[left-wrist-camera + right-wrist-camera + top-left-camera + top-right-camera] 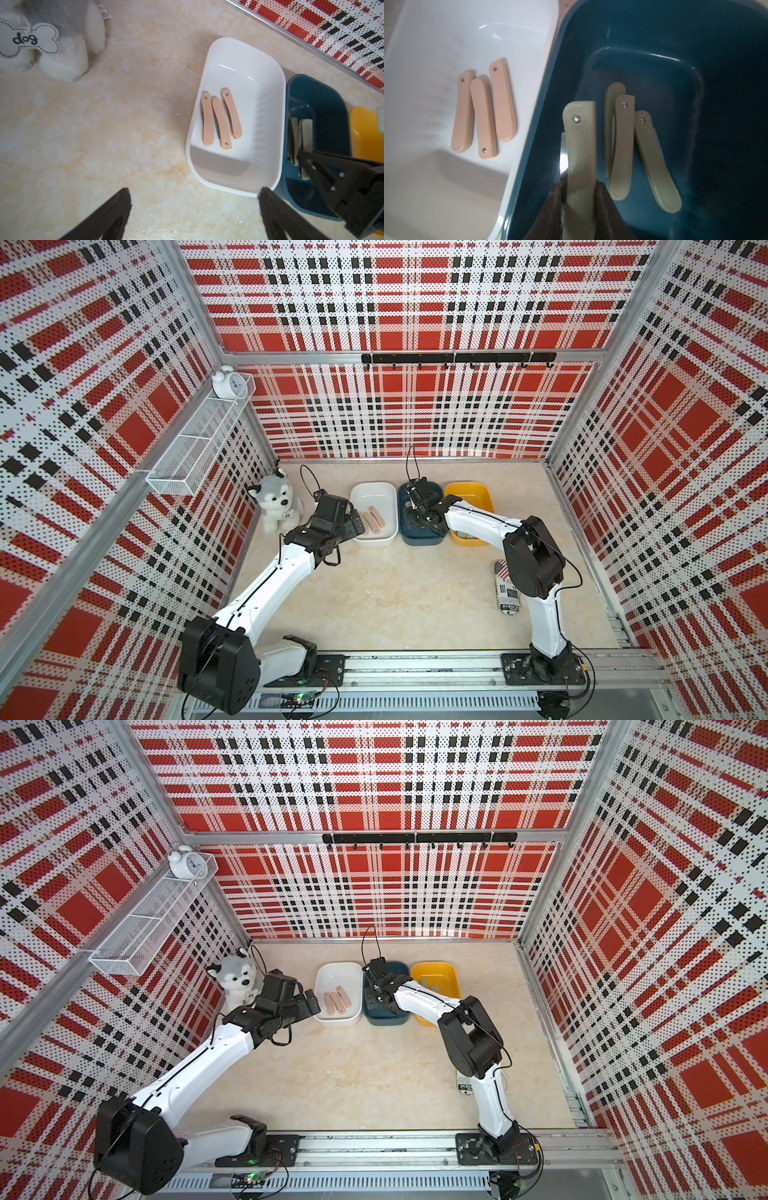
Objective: Place the fruit knives into the storage box by color
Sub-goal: Place the fruit knife in the storage box, then reset both arms
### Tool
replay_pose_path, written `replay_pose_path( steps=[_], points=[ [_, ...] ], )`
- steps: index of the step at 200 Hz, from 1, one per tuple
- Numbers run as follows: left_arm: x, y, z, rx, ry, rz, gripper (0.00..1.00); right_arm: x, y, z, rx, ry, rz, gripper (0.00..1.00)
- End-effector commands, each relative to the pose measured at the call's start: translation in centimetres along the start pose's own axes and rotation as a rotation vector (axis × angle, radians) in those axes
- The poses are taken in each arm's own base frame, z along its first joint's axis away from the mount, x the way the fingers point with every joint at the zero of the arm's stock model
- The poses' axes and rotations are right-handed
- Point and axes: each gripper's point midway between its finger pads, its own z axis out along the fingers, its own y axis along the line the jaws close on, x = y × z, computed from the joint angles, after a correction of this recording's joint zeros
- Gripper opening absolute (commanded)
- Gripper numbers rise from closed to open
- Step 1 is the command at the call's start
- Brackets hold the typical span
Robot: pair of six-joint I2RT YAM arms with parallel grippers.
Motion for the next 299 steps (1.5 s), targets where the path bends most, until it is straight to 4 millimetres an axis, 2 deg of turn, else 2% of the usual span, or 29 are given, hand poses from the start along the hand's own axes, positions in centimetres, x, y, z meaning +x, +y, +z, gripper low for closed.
replay_pose_path(
  steps=[1, 56, 107, 142, 162, 189, 210, 234, 263, 299],
  points=[
    [-2.0, -1.5, -0.5, 0.032, -0.052, -0.002, 0.99, 0.1, 0.4, 1.2, -0.025, -0.006, 0.020, 0.26],
    [-2.8, -2.9, -0.7, 0.047, -0.066, 0.012, 0.98, 0.1, 0.3, 1.4, -0.023, -0.018, 0.014, 0.33],
    [-3.0, -3.3, -0.5, 0.042, -0.067, 0.013, 0.98, 0.4, 0.4, 1.3, -0.043, -0.024, 0.018, 0.39],
    [-3.5, -3.4, -0.5, 0.034, -0.082, 0.015, 0.98, -0.3, 0.5, 0.3, -0.052, -0.046, 0.017, 0.44],
    [-4.1, -3.4, -1.0, 0.034, -0.106, 0.026, 0.98, -1.7, 0.7, -1.6, -0.067, -0.097, 0.018, 0.50],
    [-5.2, -3.5, -2.4, 0.063, -0.166, 0.047, 0.98, -4.2, 0.7, -5.5, -0.078, -0.207, 0.013, 0.56],
    [-6.4, -3.8, -4.2, 0.110, -0.242, 0.059, 0.98, -5.5, -0.2, -8.7, -0.067, -0.310, 0.007, 0.69],
    [-7.3, -3.2, -5.7, 0.121, -0.309, 0.072, 0.98, -6.1, -2.4, -12.0, -0.025, -0.413, 0.012, 0.79],
    [-7.8, -2.0, -6.8, 0.094, -0.372, 0.092, 0.98, -5.9, -6.0, -16.5, 0.095, -0.543, 0.020, 0.99],
    [-8.3, -1.0, -8.4, 0.111, -0.465, 0.128, 0.98, -3.6, -11.1, -20.5, 0.206, -0.655, 0.087, 1.00]
  ],
)
